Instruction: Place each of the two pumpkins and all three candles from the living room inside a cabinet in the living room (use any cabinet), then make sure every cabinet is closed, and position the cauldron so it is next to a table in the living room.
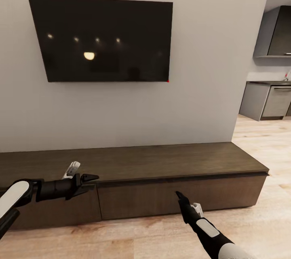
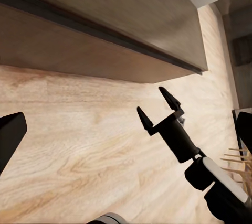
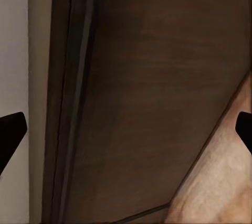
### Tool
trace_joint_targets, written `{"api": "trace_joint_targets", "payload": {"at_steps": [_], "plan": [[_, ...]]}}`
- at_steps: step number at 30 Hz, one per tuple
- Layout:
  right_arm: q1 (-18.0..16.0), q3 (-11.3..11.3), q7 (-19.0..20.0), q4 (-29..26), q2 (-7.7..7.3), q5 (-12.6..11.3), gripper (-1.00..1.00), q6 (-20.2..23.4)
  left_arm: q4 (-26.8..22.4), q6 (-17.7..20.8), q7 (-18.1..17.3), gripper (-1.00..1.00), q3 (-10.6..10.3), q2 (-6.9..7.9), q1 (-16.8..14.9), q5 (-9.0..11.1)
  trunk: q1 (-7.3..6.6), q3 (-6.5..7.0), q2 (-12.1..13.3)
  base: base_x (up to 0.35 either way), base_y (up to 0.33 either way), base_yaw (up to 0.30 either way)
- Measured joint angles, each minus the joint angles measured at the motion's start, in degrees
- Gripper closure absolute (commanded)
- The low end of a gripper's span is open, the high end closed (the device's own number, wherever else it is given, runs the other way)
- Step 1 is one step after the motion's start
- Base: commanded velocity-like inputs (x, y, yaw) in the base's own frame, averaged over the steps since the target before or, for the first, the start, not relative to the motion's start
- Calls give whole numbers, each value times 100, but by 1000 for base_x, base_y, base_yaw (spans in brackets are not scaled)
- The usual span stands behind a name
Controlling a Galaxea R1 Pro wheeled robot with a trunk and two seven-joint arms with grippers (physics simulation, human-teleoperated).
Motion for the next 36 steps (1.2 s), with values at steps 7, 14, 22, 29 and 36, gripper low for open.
{"api": "trace_joint_targets", "payload": {"at_steps": [7,14,22,29,36], "plan": [[-16,2,122,32,-17,-93,-100,-11,-5,0,-6,-100,0,0,14,10,0,0,0,92,0,0],[-17,22,354,34,-18,-60,-100,-9,-8,0,0,-100,0,0,19,237,0,0,0,115,2,0],[-17,35,700,41,-26,-60,-100,12,0,0,0,-100,-8,-7,21,255,0,0,0,121,34,0],[-17,38,1191,35,-27,-55,-100,3,8,0,0,-100,-9,-14,20,258,1,0,0,7,2,0],[-17,7,1259,52,-31,-62,-100,5,11,0,0,-100,-17,-30,21,257,-1,0,0,78,0,0]]}}
